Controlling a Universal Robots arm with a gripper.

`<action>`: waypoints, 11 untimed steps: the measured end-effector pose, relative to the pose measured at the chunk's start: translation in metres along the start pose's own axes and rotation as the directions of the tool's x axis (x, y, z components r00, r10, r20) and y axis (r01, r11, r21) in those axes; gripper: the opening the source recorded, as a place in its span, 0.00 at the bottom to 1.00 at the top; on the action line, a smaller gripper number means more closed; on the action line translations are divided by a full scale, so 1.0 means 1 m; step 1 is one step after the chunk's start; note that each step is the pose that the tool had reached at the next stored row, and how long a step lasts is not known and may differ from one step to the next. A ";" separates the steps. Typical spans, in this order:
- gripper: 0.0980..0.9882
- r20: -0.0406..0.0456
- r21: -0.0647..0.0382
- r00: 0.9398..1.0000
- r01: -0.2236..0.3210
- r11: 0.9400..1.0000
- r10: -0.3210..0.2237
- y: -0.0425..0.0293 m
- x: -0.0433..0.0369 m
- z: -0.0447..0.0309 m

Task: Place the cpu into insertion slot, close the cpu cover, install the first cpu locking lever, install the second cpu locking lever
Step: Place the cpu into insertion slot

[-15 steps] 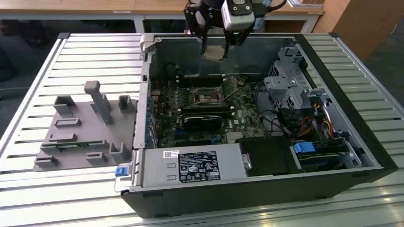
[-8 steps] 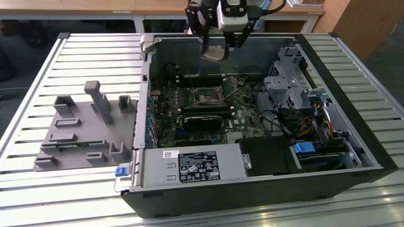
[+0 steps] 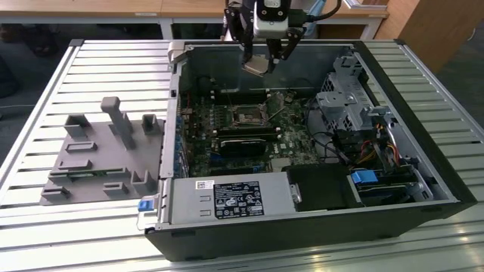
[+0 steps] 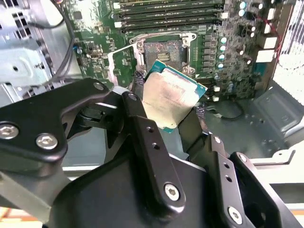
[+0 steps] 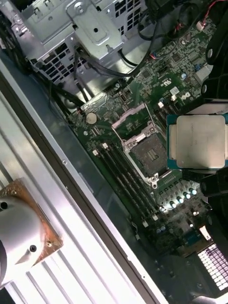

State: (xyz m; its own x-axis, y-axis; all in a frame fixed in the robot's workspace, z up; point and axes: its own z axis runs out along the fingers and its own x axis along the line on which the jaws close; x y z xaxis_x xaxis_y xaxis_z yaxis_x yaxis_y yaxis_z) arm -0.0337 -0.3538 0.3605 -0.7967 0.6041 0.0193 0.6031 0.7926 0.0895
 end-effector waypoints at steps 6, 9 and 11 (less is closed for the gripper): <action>0.50 0.007 -0.002 0.997 -0.082 0.997 0.082 0.0003 0.0002 0.0005; 0.50 0.011 -0.003 0.993 -0.121 0.993 0.121 0.0003 0.0003 0.0008; 0.50 0.013 -0.004 0.988 -0.151 0.989 0.151 0.0003 0.0003 0.0010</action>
State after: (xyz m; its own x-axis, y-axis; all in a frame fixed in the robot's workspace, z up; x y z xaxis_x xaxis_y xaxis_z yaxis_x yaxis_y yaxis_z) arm -0.0337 -0.3532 0.3595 -0.6958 0.7180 0.0193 0.7164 0.6919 0.0893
